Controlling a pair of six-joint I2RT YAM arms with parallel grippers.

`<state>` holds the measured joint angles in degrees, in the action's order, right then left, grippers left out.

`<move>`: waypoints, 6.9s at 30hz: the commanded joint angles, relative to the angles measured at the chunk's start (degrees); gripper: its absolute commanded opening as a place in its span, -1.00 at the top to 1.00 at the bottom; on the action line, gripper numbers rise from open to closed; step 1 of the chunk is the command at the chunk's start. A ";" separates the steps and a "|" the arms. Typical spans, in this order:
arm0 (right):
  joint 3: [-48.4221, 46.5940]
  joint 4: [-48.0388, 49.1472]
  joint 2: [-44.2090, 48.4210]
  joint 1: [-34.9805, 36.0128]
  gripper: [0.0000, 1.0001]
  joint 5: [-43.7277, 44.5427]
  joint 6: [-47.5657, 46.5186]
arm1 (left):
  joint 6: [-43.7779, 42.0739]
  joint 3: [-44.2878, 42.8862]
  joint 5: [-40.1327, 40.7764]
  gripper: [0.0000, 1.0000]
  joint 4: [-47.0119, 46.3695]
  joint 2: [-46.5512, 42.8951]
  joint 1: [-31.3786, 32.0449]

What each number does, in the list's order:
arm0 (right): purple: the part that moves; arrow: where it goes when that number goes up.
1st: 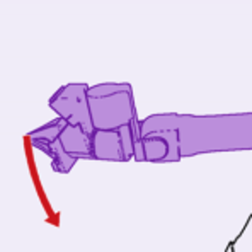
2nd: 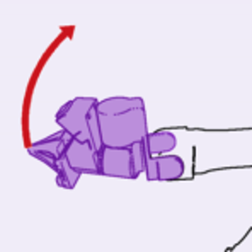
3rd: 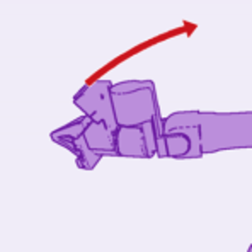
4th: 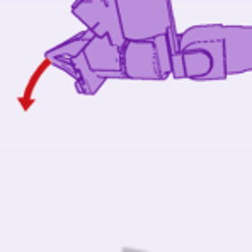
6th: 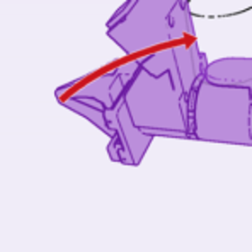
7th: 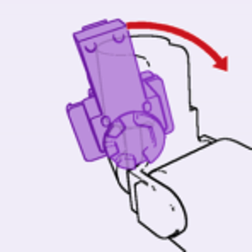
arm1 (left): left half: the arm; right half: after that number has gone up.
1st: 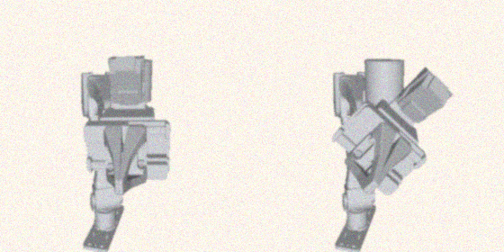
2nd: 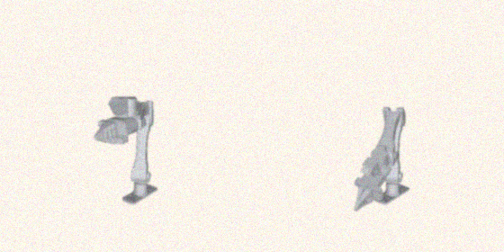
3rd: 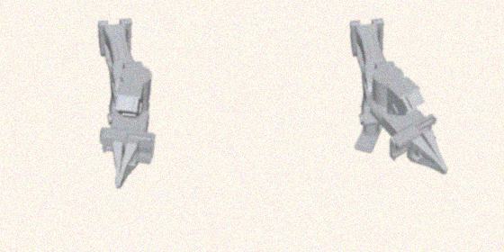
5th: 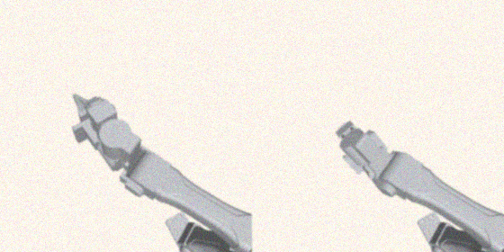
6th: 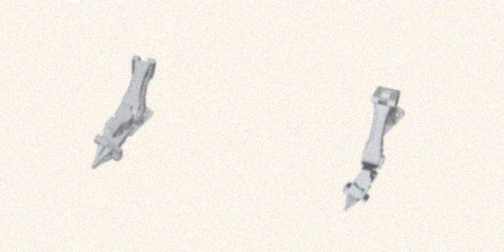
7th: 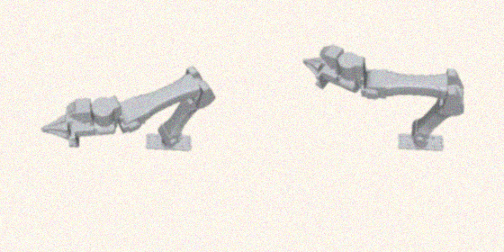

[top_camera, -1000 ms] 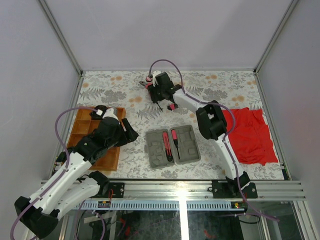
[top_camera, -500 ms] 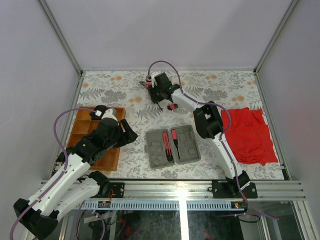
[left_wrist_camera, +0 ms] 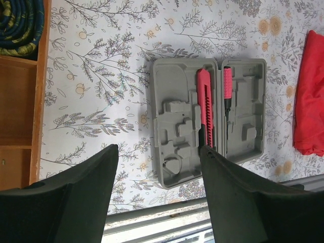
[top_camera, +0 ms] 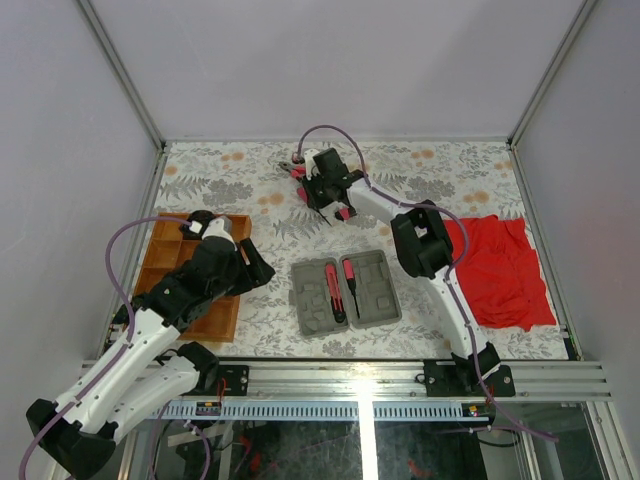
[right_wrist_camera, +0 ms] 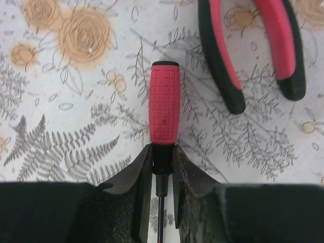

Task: Sort the tools into containers
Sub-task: Pick up the screwdriver from the center of the board.

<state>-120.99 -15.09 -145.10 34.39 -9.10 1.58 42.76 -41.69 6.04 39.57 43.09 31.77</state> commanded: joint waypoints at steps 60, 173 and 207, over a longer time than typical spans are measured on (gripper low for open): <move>76.16 36.15 61.01 7.85 0.95 -34.95 -63.97 | -3.36 -0.95 -12.38 -0.59 -12.77 -6.61 -0.31; 73.35 37.63 72.93 13.77 -0.98 7.82 38.94 | -9.36 3.28 -13.71 1.00 -28.12 -5.96 1.19; 76.40 67.52 62.85 18.34 -0.44 10.20 72.77 | -7.39 6.40 -17.83 1.00 -35.06 -5.05 1.23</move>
<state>-40.66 46.00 -81.12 51.79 3.22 72.99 35.09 -35.86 -10.37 9.32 37.95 32.69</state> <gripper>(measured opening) 0.742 0.254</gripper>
